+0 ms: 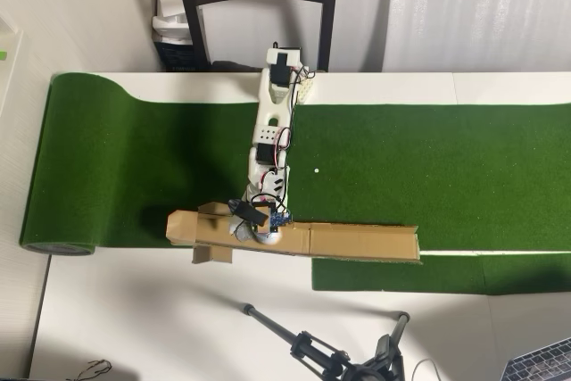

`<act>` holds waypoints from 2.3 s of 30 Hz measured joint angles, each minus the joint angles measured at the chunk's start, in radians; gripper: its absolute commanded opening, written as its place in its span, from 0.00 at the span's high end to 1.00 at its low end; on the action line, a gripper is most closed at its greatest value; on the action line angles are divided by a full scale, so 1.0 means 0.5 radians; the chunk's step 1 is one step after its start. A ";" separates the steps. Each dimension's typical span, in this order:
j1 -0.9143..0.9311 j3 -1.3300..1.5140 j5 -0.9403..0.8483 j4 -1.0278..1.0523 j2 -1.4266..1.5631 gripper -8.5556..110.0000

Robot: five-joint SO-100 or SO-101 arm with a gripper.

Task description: Pick up the golf ball and place it on the gray mark at the back.

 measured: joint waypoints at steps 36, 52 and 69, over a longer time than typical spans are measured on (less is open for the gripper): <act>-0.003 -0.749 0.009 1.129 0.092 0.51; -0.003 -0.838 0.012 1.764 1.331 0.51; -0.003 0.896 0.012 1.660 3.099 0.51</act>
